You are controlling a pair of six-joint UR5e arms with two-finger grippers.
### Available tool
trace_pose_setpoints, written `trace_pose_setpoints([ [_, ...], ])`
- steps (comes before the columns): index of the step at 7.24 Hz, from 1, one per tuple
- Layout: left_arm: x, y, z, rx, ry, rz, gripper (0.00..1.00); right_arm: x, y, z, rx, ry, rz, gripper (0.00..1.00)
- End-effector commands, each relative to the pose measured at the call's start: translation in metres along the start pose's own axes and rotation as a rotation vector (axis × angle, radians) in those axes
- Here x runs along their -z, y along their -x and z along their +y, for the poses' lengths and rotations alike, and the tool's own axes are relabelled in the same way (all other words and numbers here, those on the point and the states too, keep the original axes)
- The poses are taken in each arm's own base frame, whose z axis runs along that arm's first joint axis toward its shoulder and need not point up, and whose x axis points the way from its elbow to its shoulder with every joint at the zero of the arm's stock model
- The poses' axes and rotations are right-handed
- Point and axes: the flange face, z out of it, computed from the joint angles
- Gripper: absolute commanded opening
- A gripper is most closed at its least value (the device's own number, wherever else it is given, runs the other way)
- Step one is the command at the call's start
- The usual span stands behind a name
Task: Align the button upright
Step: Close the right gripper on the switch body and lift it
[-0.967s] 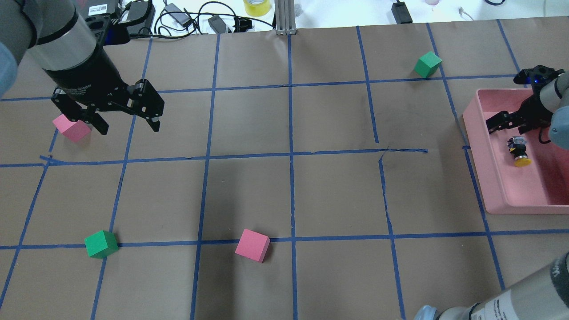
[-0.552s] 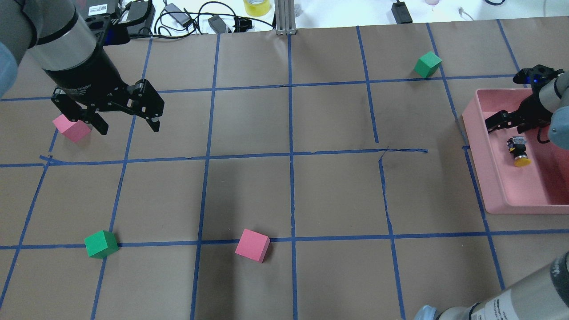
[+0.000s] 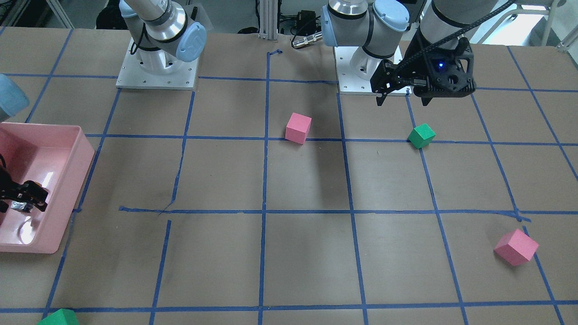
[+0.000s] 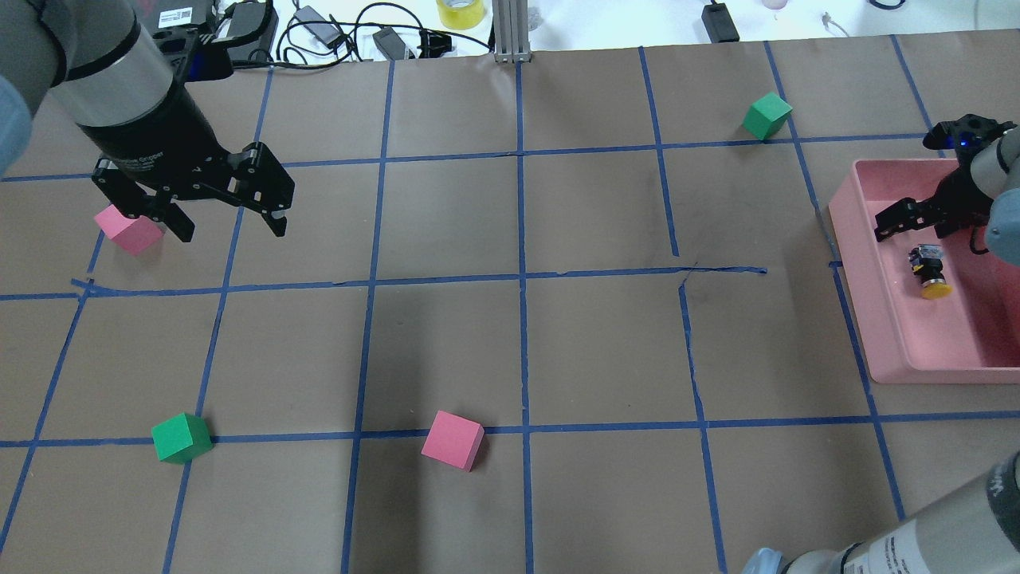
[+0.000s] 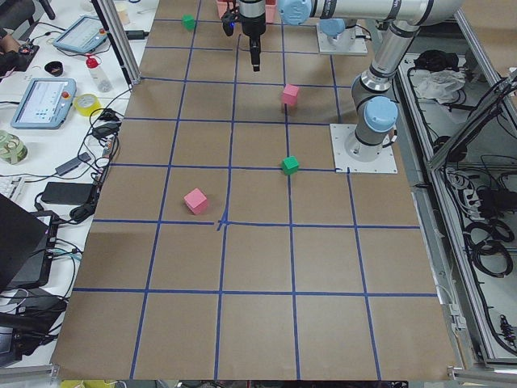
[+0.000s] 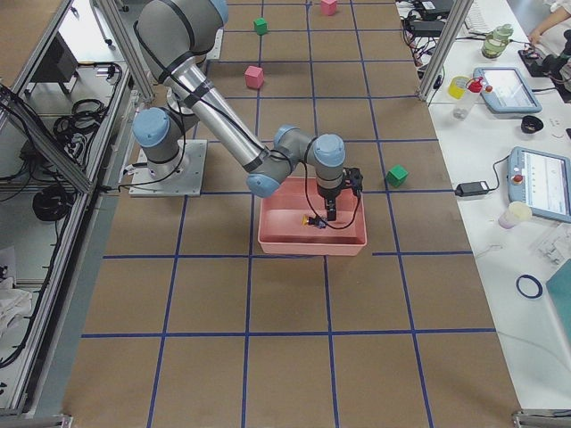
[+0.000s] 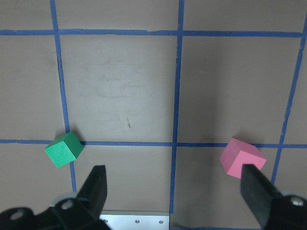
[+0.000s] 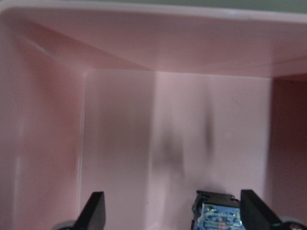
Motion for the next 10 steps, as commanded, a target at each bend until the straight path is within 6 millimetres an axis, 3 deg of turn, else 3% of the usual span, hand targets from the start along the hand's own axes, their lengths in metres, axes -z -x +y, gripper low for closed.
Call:
trace_pose_setpoints([
  [1, -0.001, -0.001, 0.0, -0.001, -0.001, 0.003, 1.0, -0.003, -0.006, 0.003, 0.007, 0.041, 0.05, 1.0],
  [6, -0.002, 0.0, 0.0, 0.0, 0.002, 0.001, 1.0, -0.005, -0.01, 0.009, 0.005, 0.089, 0.102, 1.0],
  [7, -0.002, -0.001, 0.0, 0.0, 0.0, 0.001, 0.95, -0.004, -0.01, 0.009, 0.005, 0.086, 0.103, 1.0],
  [8, -0.003, -0.001, -0.001, 0.0, 0.003, 0.001, 0.83, -0.005, -0.011, 0.009, 0.005, 0.087, 0.103, 1.0],
  [10, -0.004, -0.001, -0.001, 0.001, 0.005, 0.001, 0.8, -0.013, -0.012, 0.009, 0.005, 0.089, 0.105, 1.0],
])
